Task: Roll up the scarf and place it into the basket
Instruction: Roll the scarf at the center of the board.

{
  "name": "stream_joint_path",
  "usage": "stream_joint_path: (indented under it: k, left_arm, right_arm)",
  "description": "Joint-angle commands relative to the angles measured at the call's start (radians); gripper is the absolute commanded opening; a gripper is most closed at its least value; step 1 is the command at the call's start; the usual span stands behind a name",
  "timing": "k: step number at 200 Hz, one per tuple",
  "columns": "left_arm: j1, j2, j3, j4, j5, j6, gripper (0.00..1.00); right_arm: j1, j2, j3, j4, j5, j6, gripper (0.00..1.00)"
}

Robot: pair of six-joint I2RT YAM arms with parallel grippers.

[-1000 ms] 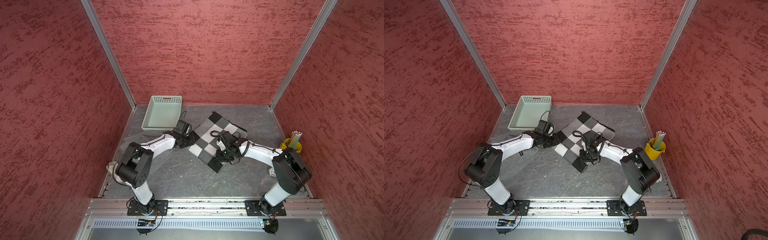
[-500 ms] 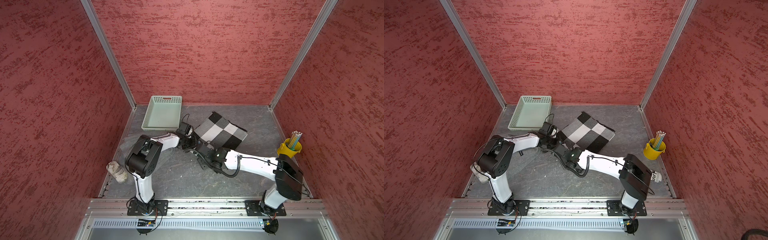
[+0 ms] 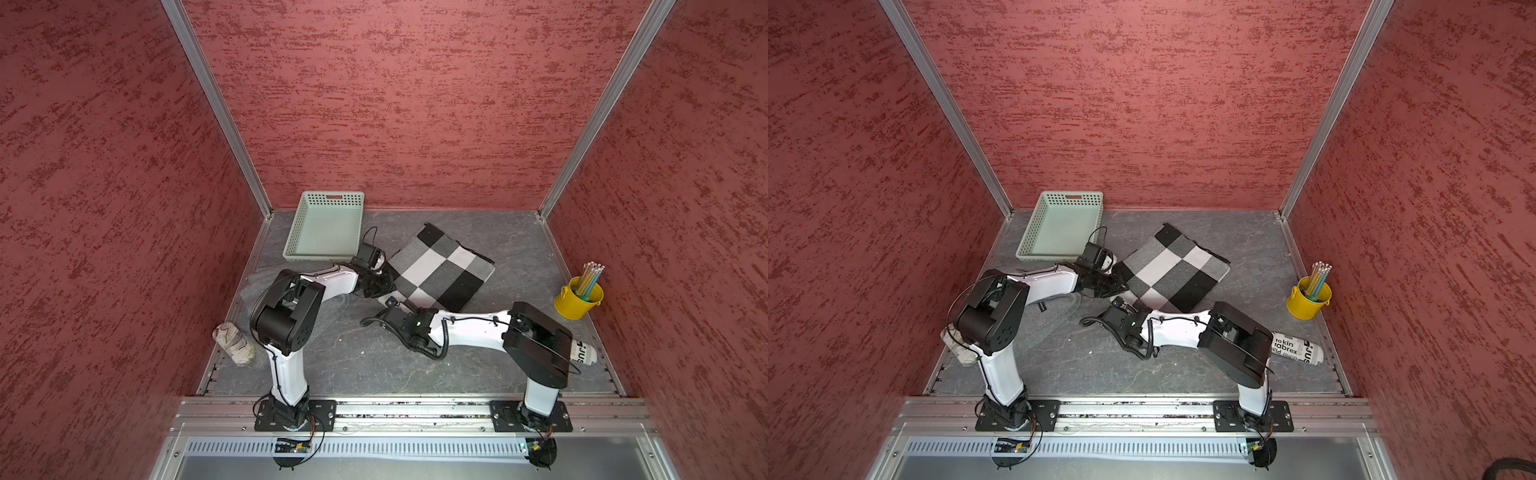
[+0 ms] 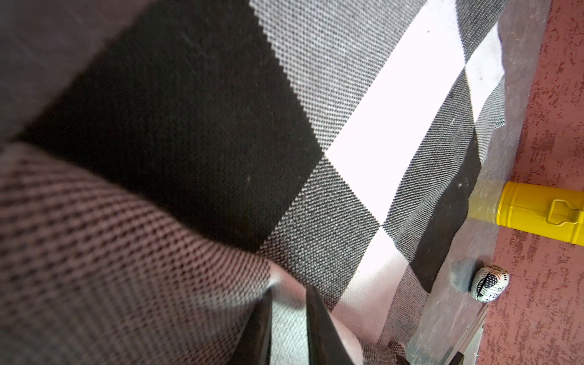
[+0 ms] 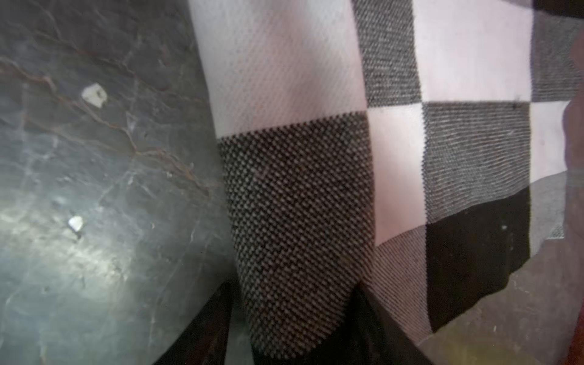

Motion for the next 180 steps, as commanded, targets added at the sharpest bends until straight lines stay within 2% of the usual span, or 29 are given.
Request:
stream_joint_path:
  k: [1,17,36,82,123,149,180]
  left_arm:
    - [0.019,-0.022,0.021,-0.011,0.018,0.018,0.22]
    - [0.029,-0.075,0.009,-0.014,0.013,0.028,0.22]
    - [0.045,-0.173,-0.037,-0.01,-0.028,0.025,0.22]
    - [0.06,-0.422,-0.188,-0.049,-0.211,0.02,0.28]
    - [-0.013,-0.534,-0.273,-0.105,-0.317,0.011,0.28]
    - [-0.088,-0.554,-0.291,-0.12,-0.403,0.012,0.28]
    - [-0.145,-0.547,-0.308,-0.085,-0.4,0.017,0.28]
  right_arm:
    - [-0.042,0.029,-0.047,0.054,-0.068,0.004,0.4]
    - [-0.067,0.003,-0.058,0.072,-0.175,0.033,0.16]
    - [-0.076,-0.033,-0.034,0.057,-0.307,0.101,0.0]
    - [-0.109,-0.121,-0.061,0.167,-0.698,0.358,0.0]
    - [-0.277,-0.241,-0.236,0.35,-0.936,0.513,0.0]
    - [-0.381,-0.267,-0.304,0.412,-1.025,0.542,0.0]
    - [-0.471,-0.257,-0.347,0.436,-1.092,0.546,0.0]
